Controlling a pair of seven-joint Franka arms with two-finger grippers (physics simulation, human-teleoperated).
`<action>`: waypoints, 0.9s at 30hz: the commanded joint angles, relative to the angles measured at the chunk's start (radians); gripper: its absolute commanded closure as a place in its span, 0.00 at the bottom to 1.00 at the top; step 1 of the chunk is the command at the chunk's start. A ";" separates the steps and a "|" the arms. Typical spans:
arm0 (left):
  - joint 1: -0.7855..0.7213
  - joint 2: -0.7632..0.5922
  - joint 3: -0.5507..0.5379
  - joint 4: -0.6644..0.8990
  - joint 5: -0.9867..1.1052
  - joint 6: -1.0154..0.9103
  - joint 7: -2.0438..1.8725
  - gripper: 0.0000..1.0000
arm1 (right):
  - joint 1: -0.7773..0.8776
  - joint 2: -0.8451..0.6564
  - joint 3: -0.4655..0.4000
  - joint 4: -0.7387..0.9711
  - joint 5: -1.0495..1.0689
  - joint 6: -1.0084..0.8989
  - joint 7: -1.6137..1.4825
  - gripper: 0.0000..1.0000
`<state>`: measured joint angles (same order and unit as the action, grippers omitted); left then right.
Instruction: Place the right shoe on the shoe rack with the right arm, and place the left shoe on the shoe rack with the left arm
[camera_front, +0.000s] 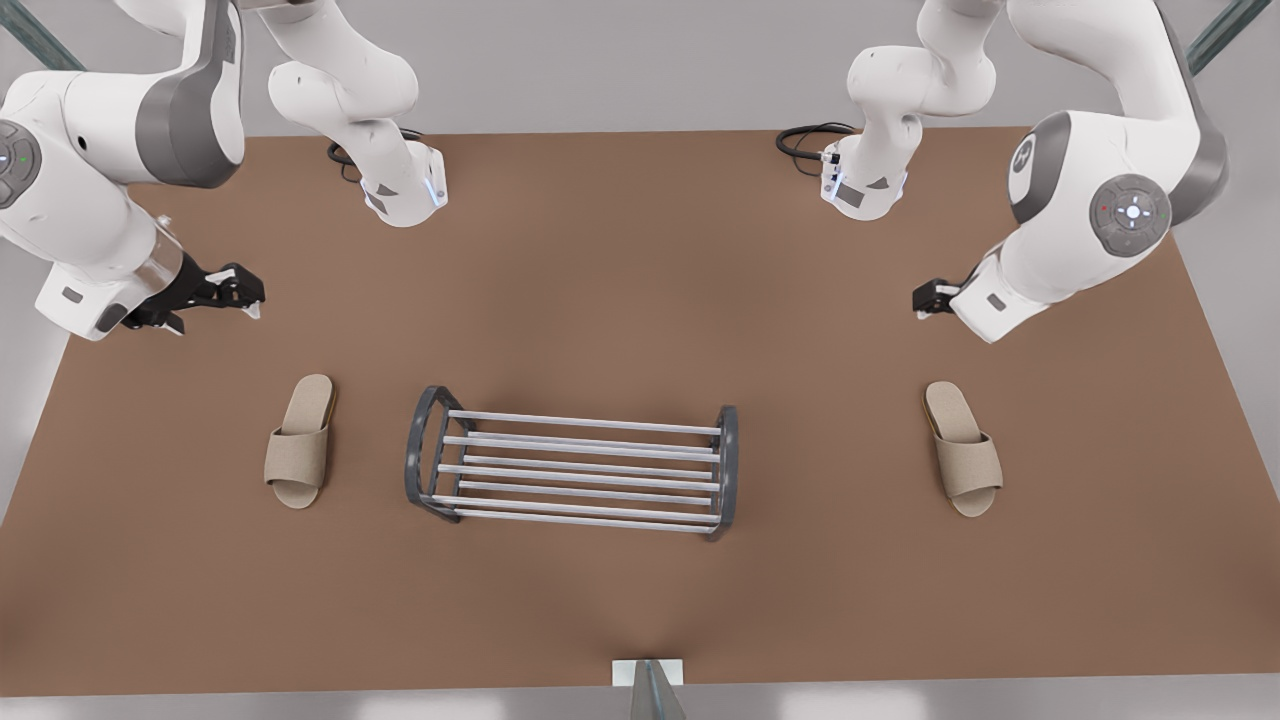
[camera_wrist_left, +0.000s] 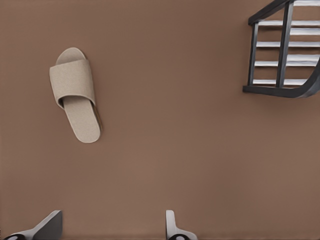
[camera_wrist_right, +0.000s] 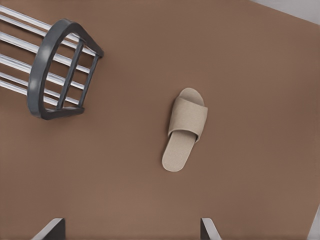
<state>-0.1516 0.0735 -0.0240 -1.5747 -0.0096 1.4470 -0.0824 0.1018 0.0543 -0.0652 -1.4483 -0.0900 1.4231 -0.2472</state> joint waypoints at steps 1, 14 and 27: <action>0.006 0.003 -0.002 0.001 0.011 -0.004 0.020 0.00 | 0.007 -0.001 -0.001 0.000 -0.002 0.003 0.000 0.00; -0.062 -0.003 0.573 -0.468 -0.304 0.759 0.919 0.00 | -0.504 0.007 -0.021 -0.609 0.473 0.994 -1.481 0.00; -0.080 -0.067 0.283 -0.898 -2.751 1.382 2.549 0.00 | -0.714 0.128 -0.022 -0.880 1.803 1.047 -3.568 0.00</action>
<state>0.3223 -0.0004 0.2653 -2.4733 -2.2282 2.7769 0.9373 -0.6076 0.1837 -0.0872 -2.3069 1.5212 2.4119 -1.9706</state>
